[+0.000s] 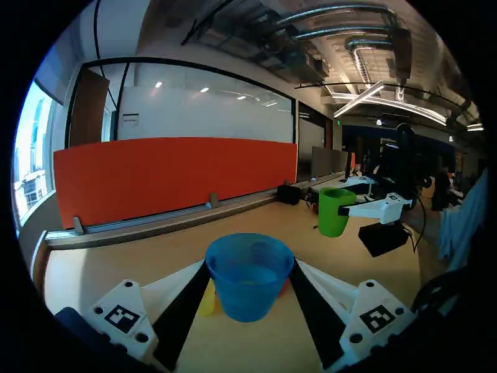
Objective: Pour water
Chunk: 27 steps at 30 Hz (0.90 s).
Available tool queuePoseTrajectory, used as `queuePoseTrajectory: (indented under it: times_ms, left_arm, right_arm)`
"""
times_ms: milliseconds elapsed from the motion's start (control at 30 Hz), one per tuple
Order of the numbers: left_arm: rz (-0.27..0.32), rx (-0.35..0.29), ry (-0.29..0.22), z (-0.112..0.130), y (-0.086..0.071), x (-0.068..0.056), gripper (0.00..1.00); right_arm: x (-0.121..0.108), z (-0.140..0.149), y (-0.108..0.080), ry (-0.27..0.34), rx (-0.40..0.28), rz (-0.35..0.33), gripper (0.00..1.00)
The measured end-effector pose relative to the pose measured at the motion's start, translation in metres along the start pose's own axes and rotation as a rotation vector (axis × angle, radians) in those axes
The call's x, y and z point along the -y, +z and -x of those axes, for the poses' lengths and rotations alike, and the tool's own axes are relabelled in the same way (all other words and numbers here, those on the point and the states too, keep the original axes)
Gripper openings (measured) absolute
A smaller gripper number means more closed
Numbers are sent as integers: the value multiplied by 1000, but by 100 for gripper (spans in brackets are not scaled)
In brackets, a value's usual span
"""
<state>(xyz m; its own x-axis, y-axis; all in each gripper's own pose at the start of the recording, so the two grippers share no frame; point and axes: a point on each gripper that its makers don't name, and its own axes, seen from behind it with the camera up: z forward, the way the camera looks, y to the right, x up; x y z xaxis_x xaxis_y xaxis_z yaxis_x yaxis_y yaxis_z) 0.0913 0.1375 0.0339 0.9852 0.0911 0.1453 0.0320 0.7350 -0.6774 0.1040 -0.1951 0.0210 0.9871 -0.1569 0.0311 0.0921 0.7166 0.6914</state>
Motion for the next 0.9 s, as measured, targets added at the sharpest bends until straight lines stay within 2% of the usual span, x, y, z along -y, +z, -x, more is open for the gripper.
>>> queuePoseTrajectory:
  times_ms: [433, 900]
  left_arm:
    - [-2, -38, 36, -21, -4, -5, 87]
    - [-38, -94, 143, -53, -15, -4, 87]
  right_arm:
    - [11, -4, 5, 10, -7, -31, 93]
    - [33, -7, 12, -6, -20, -82, 92]
